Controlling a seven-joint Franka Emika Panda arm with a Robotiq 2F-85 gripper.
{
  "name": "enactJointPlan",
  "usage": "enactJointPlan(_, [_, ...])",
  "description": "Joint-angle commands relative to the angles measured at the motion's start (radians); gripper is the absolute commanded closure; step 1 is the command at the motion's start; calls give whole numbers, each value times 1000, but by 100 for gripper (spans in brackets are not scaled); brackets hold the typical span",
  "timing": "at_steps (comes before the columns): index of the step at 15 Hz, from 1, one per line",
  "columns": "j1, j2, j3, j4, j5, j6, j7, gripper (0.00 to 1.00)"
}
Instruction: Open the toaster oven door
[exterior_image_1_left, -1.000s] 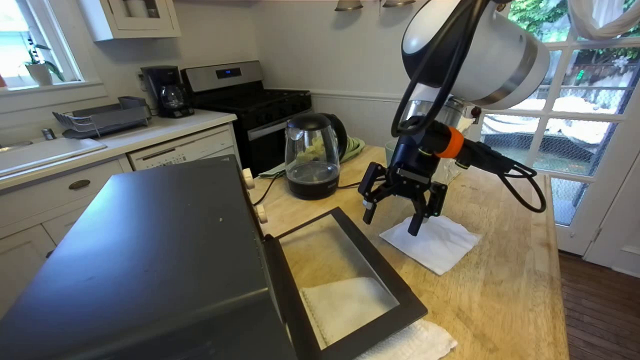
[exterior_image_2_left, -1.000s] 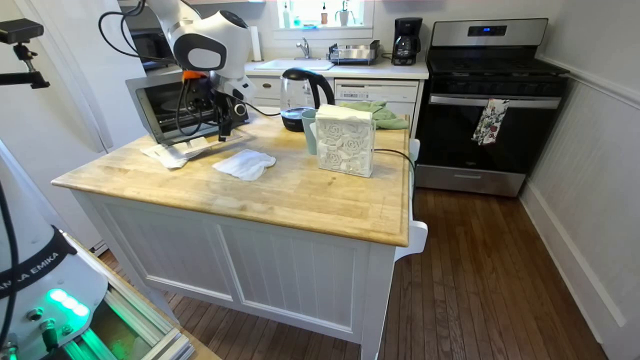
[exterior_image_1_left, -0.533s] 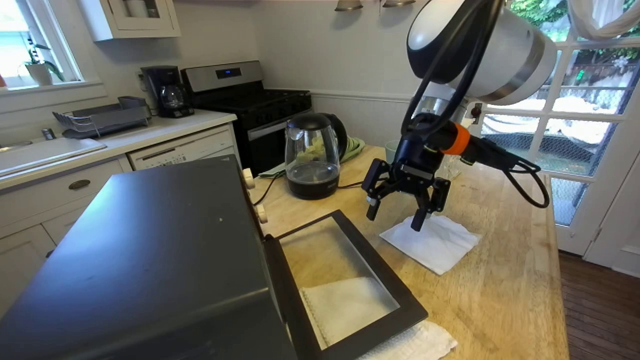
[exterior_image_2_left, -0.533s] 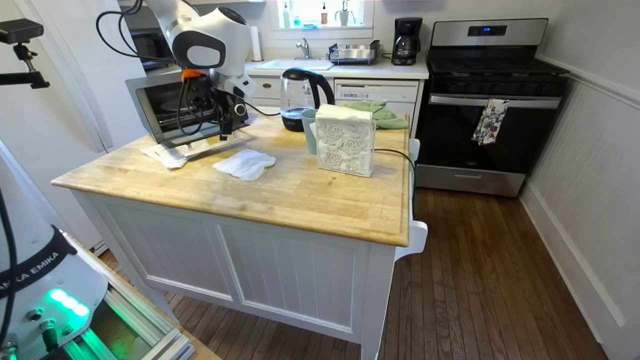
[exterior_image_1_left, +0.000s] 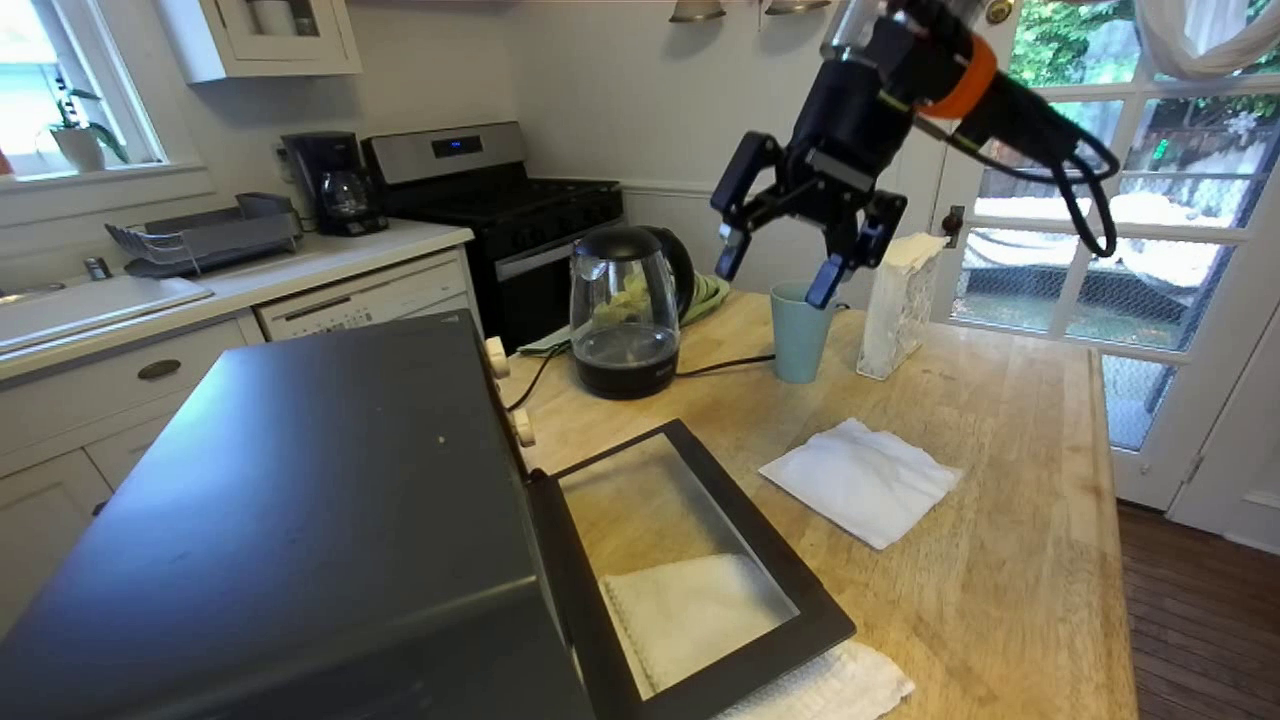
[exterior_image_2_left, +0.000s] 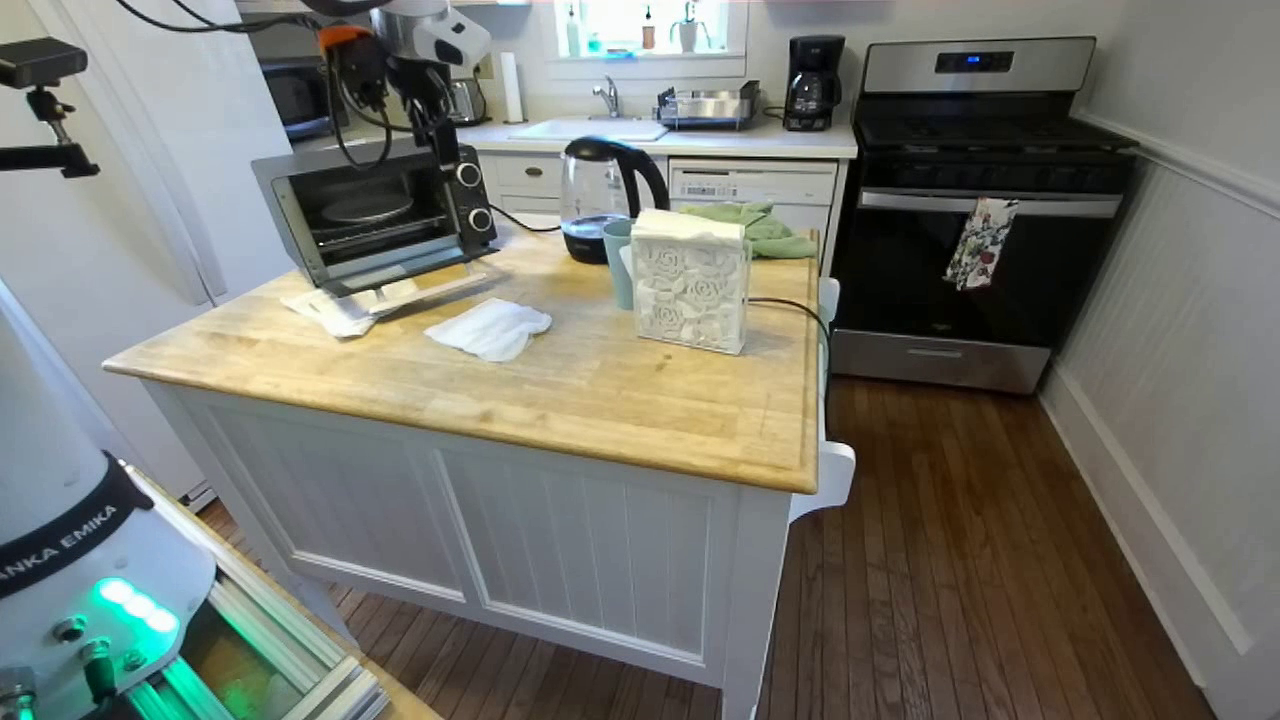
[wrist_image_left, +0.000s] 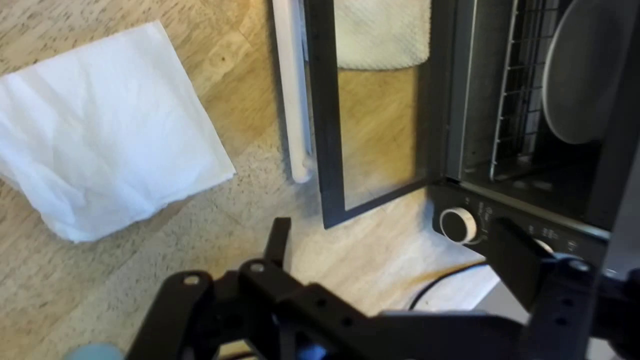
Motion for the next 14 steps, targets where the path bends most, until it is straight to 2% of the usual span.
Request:
enactJointPlan(1, [3,-103,-21,0,-22,-26,-34,0])
enactJointPlan(3, [5,-148,-26,-2,-48,-59,-68,0])
enactJointPlan(6, [-7,-218,-23,-16,-162,-199,-46,0])
enactJointPlan(10, [-45,-336,-3,-43,-344,-421,73,0])
enactJointPlan(14, [-66,-451,-28,-46,-367,-645,95,0])
